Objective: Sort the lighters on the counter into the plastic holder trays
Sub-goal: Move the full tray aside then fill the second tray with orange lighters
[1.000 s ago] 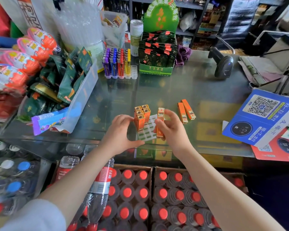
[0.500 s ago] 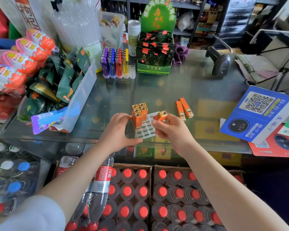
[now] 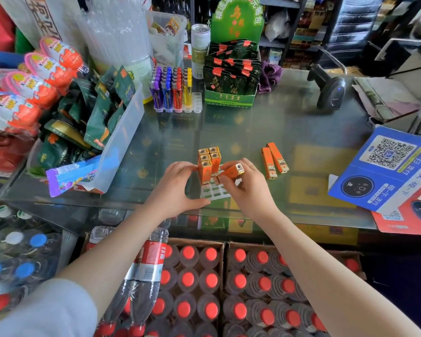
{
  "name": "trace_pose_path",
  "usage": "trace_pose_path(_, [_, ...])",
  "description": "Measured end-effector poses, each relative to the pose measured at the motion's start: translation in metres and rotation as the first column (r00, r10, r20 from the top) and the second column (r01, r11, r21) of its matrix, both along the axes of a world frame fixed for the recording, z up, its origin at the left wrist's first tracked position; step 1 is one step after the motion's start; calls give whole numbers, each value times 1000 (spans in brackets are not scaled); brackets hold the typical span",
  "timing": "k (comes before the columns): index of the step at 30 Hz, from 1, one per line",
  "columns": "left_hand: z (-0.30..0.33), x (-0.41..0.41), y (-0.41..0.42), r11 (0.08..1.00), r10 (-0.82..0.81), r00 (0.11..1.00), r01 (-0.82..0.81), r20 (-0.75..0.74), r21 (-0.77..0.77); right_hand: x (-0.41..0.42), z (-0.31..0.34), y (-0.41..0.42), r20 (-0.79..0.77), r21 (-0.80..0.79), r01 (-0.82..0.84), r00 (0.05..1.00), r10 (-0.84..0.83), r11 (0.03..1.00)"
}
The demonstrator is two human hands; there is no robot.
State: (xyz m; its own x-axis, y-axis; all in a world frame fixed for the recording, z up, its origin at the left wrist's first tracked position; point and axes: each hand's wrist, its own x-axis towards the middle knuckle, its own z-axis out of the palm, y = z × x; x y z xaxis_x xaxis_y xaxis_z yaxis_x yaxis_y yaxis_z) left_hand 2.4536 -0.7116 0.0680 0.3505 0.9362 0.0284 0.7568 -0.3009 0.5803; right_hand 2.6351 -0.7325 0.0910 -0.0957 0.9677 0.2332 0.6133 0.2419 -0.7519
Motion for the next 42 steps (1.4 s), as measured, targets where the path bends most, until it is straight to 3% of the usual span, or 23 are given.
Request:
trace_pose_path(5, [1,-1,4,999,-25,1000,25,-7,-29,2,6,3,-9,-21,-7,1000,6,1000])
trace_pose_path(12, [3,-2,7,998,-49,999,49,6,-38,1,10,12,134,-6,-126,983,126,992])
trace_pose_path(17, [6,-1,8,998,-51,999,51,2,-49,7,7,17,398,73,-53,917,19,996])
trace_pose_path(23, [8,0,8,997,-47,999,47,-6,-62,1,13,18,358,325,-117,934,-8,938])
trace_pose_path(28, [10,2,7,996,-45,999,44,-15,-73,1,12,17,388,365,-174,921,20,915])
trace_pose_path(30, [10,2,7,997,-44,999,43,-22,-71,6,14,16,363,303,-179,930,60,936])
trace_pose_path(32, [9,3,7,997,-36,999,34,-27,-65,17,17,16,256,182,-95,965,46,979])
trace_pose_path(35, [5,6,9,997,-18,1000,18,6,-72,43,9,23,159,151,215,958,-238,965])
trace_pose_path(38, [5,10,11,998,-21,1000,20,-11,-66,67,-5,36,291,106,408,859,-421,907])
trace_pose_path(42, [8,16,11,998,-18,1000,18,0,-52,87,-14,46,471,-68,533,763,-443,844])
